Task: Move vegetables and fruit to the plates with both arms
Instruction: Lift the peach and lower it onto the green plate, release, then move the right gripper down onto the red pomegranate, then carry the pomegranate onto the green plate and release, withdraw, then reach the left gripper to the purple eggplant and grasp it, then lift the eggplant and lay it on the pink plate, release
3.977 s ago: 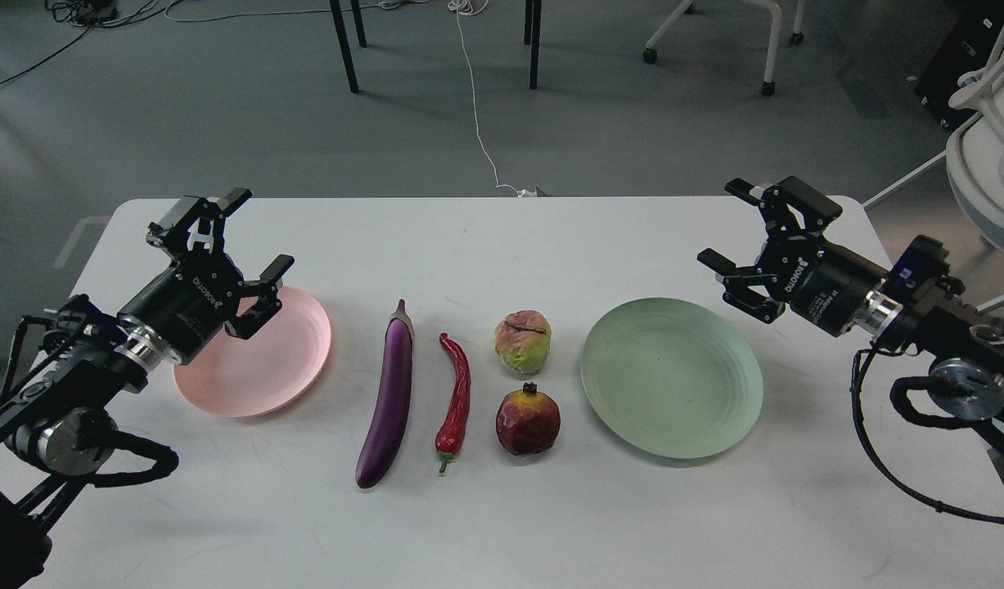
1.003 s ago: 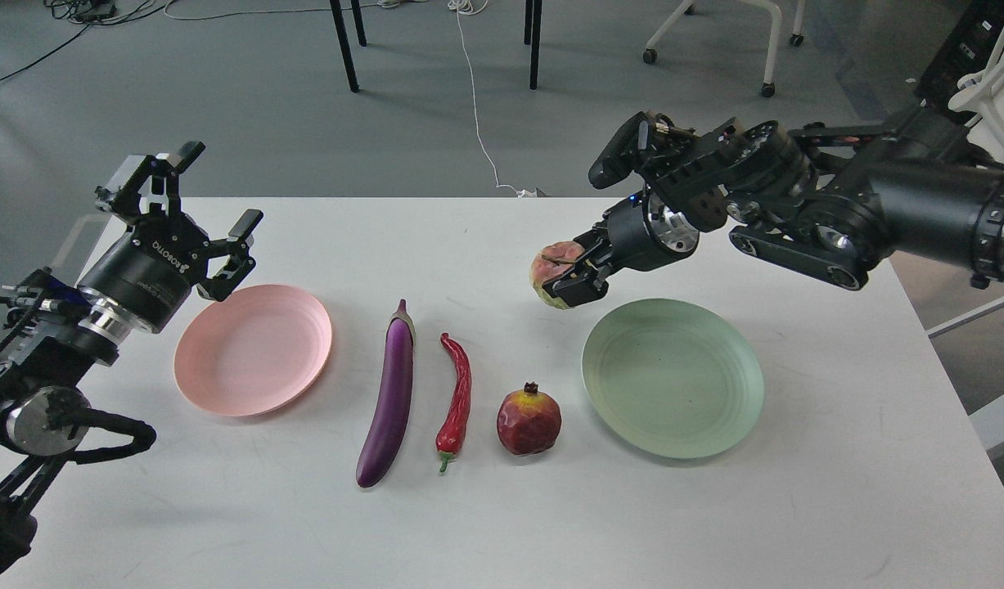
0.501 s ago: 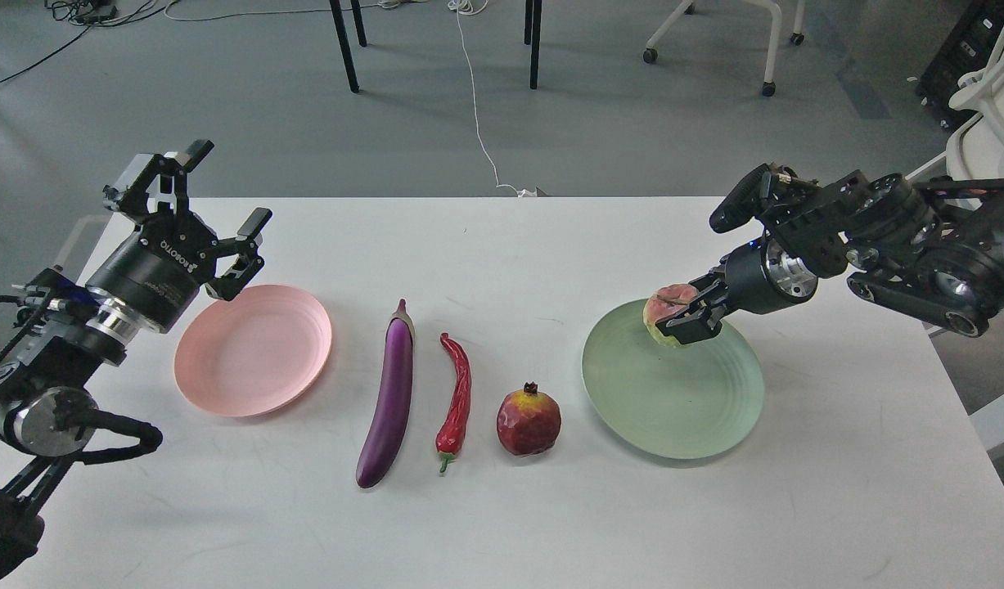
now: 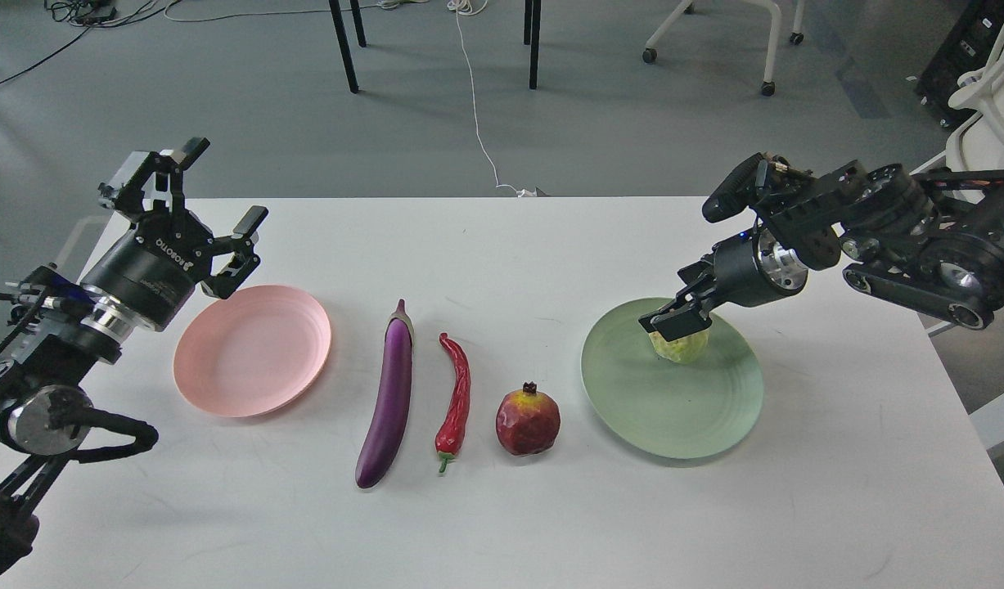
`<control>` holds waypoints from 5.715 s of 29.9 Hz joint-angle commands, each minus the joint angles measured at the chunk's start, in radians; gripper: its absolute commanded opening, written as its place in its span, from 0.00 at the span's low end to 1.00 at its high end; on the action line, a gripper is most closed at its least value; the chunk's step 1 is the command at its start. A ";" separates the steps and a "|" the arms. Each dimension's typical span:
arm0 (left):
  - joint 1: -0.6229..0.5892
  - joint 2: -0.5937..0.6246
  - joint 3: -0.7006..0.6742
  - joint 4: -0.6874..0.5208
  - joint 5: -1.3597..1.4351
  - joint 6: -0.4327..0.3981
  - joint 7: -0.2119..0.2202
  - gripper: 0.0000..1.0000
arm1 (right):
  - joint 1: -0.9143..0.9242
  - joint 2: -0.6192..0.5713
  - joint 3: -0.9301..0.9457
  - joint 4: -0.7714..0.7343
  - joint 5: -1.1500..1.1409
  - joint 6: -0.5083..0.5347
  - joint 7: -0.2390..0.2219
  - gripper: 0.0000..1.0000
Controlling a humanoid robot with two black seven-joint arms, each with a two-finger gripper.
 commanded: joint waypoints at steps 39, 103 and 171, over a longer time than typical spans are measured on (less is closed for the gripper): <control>0.005 0.004 -0.001 -0.012 0.001 0.000 0.000 0.99 | -0.111 0.328 0.034 -0.038 0.079 0.045 0.000 0.40; -0.182 0.115 0.383 -0.232 1.402 -0.112 0.205 0.98 | -0.754 -0.229 0.882 -0.041 1.178 0.155 0.000 0.98; -0.473 0.253 0.657 0.179 1.252 -0.124 0.153 0.50 | -0.789 -0.260 0.908 -0.052 1.176 0.155 0.000 0.98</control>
